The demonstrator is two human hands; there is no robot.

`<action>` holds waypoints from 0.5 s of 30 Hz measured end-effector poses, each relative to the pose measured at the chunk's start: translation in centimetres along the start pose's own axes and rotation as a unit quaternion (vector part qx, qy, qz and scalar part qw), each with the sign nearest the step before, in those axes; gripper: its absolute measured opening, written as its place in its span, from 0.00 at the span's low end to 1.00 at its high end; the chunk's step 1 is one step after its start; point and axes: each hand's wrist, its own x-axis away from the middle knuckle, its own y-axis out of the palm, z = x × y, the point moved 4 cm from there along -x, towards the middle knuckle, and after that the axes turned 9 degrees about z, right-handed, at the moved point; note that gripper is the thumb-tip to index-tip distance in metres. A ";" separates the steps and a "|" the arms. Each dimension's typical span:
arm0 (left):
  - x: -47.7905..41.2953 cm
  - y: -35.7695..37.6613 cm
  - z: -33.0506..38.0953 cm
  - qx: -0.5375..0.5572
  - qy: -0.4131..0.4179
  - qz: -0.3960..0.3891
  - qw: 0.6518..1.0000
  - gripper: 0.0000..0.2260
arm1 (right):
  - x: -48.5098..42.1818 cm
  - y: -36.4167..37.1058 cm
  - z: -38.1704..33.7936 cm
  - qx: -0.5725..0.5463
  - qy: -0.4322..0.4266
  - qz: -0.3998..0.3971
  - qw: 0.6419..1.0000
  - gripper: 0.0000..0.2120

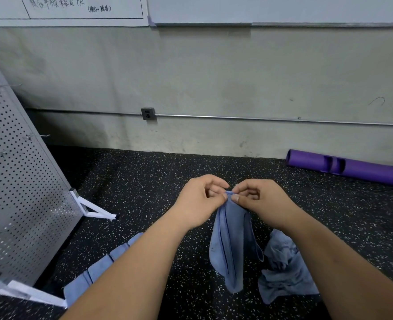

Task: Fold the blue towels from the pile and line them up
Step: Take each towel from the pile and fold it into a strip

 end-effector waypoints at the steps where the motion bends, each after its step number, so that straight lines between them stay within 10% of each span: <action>1: 0.0 0.1 0.0 0.000 0.005 -0.006 1.000 0.08 | 0.0 0.0 0.0 0.005 -0.002 0.002 1.000 0.04; 15: -1.0 -2.4 -0.1 -0.051 0.050 0.098 0.993 0.05 | -0.1 0.9 2.5 0.045 0.039 -0.099 0.993 0.14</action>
